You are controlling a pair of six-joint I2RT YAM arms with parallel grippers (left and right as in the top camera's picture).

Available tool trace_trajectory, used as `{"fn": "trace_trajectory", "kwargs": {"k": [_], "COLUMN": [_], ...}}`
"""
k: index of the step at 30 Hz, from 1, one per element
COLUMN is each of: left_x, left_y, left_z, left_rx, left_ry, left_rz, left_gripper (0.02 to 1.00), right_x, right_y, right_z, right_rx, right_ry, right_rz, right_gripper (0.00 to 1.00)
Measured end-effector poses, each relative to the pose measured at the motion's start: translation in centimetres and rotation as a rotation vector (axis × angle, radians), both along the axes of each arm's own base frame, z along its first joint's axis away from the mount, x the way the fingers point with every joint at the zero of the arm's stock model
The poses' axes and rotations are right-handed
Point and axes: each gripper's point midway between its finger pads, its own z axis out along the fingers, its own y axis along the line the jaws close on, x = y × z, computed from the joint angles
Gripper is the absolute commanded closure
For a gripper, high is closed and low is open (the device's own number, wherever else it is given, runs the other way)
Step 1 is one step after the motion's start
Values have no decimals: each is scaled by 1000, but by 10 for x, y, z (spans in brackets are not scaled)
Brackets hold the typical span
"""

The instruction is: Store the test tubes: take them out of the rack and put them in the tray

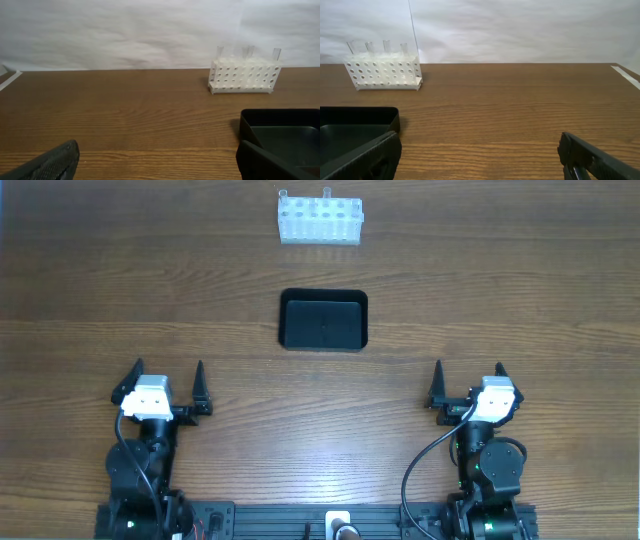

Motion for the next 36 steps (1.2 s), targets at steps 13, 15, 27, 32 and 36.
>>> {"fn": "trace_trajectory", "kwargs": {"k": [13, 15, 27, 32, 36], "left_x": [0, 2, 65, 129, 188], "left_y": [0, 0, -14, -29, -53], "left_z": [-1, 2, 61, 79, 76], "left_rx": [0, 0, -3, -8, -12], "left_ry": [5, -5, -72, -13, 55], "left_rz": [0, -1, -85, -136, -185], "left_gripper": [18, 18, 18, 18, 20], "right_x": [0, 0, 0, 0, 0], "right_y": [0, 0, 0, 0, 0], "right_z": [0, 0, 0, 0, 0], "right_rx": [0, 1, 0, 0, 1], "right_ry": [0, 0, 1, 0, 1], "right_rz": [0, 0, 1, 0, 0], "right_gripper": [7, 9, 7, 7, 9]}}
